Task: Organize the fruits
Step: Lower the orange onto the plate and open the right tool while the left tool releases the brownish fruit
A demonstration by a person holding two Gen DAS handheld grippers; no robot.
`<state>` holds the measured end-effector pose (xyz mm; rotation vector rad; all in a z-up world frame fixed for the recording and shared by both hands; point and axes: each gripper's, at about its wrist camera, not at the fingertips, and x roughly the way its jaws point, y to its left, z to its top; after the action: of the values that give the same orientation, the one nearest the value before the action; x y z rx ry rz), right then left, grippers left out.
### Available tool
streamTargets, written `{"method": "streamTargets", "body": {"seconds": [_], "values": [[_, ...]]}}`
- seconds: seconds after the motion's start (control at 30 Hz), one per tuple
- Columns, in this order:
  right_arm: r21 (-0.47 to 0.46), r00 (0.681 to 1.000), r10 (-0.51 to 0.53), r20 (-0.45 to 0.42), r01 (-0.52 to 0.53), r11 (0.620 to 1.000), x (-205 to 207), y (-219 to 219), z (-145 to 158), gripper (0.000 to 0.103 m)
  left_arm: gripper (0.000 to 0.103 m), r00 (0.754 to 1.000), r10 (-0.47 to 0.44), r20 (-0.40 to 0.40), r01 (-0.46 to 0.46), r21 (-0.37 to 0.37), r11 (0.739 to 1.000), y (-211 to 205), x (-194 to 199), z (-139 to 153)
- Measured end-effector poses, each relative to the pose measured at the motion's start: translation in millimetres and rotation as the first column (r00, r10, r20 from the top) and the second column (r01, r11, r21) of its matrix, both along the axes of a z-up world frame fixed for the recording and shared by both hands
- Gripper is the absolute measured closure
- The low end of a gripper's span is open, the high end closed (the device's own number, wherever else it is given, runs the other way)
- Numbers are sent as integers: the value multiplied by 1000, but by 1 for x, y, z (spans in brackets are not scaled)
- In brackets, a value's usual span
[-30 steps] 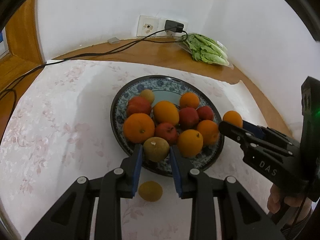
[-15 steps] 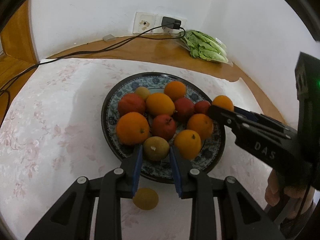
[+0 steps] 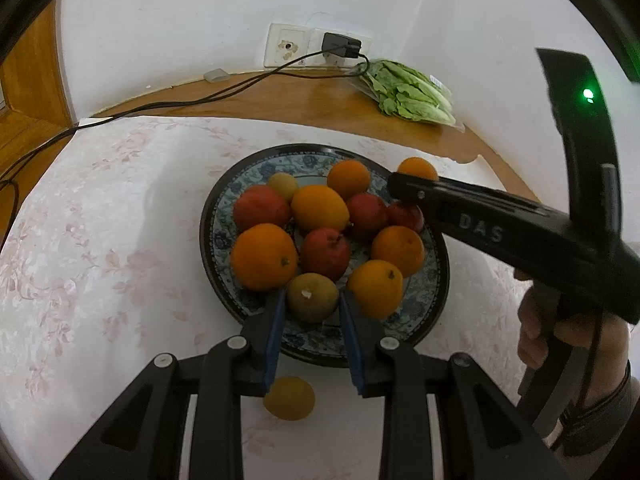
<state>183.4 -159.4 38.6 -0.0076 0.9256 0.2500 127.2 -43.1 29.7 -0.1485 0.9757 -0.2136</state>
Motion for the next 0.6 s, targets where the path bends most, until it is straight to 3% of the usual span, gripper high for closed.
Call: {"method": "streamTargets", "body": {"seconds": [0.33, 0.6], "values": [[-19, 1000, 14, 4, -14, 1000, 0, 4, -6, 66, 71, 1000, 10, 3, -10, 0, 1000, 3, -1, 3], [19, 1000, -14, 12, 14, 1000, -12, -2, 5, 57, 64, 1000, 16, 20, -15, -8, 1000, 11, -10, 16]]}}
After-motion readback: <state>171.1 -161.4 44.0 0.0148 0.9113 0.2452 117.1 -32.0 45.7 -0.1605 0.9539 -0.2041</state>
